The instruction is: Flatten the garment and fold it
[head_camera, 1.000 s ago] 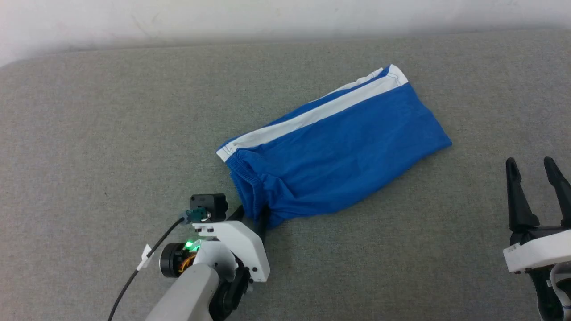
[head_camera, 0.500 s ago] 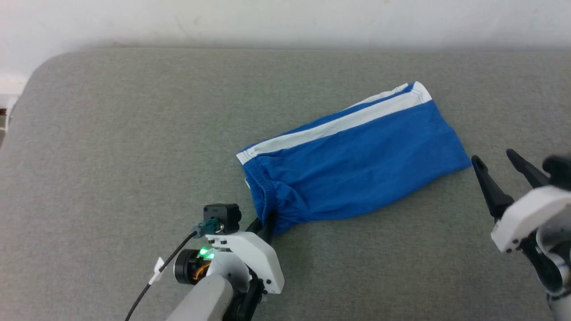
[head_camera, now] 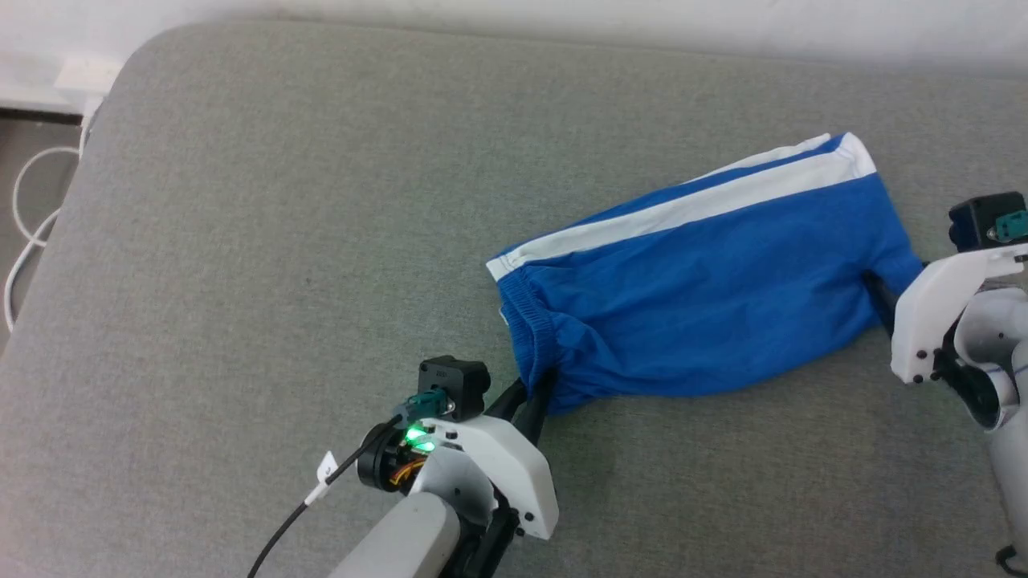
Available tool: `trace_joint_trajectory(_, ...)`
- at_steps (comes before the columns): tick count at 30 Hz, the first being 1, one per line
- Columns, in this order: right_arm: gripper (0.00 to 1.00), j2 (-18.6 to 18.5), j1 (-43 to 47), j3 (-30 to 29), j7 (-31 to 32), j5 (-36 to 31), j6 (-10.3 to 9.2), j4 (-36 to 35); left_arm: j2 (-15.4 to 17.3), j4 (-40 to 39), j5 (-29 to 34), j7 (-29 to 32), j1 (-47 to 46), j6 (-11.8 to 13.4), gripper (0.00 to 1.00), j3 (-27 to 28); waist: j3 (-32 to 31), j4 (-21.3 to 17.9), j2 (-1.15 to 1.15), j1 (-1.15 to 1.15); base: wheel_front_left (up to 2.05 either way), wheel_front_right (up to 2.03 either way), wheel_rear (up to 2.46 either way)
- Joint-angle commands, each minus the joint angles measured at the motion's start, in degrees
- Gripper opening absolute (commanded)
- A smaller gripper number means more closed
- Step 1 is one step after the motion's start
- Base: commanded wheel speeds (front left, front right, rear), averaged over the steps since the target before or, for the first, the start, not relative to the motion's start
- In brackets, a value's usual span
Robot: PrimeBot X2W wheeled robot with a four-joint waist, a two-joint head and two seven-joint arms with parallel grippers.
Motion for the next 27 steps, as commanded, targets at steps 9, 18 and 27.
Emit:
trace_joint_trajectory(9,0.00,-2.85,-2.77,10.73,1.61,2.21,-0.05,7.94,-0.50,0.52,0.85,-0.06,-1.44,-0.43,0.00,-1.02,2.06,2.04,0.00,-0.01,0.00,0.00,0.00)
trace_joint_trajectory(18,0.00,-4.34,-3.46,13.08,-6.28,8.66,-0.05,9.70,0.30,2.11,0.32,-0.68,-0.11,-0.11,0.00,-0.87,-2.19,0.11,0.00,-0.01,0.00,0.00,0.00)
trace_joint_trajectory(27,0.00,-5.97,2.12,12.52,-10.44,13.93,-0.05,7.33,2.03,1.83,-0.44,-0.52,3.20,0.04,0.00,-1.13,-8.17,-2.11,0.00,-0.01,0.00,0.00,0.00)
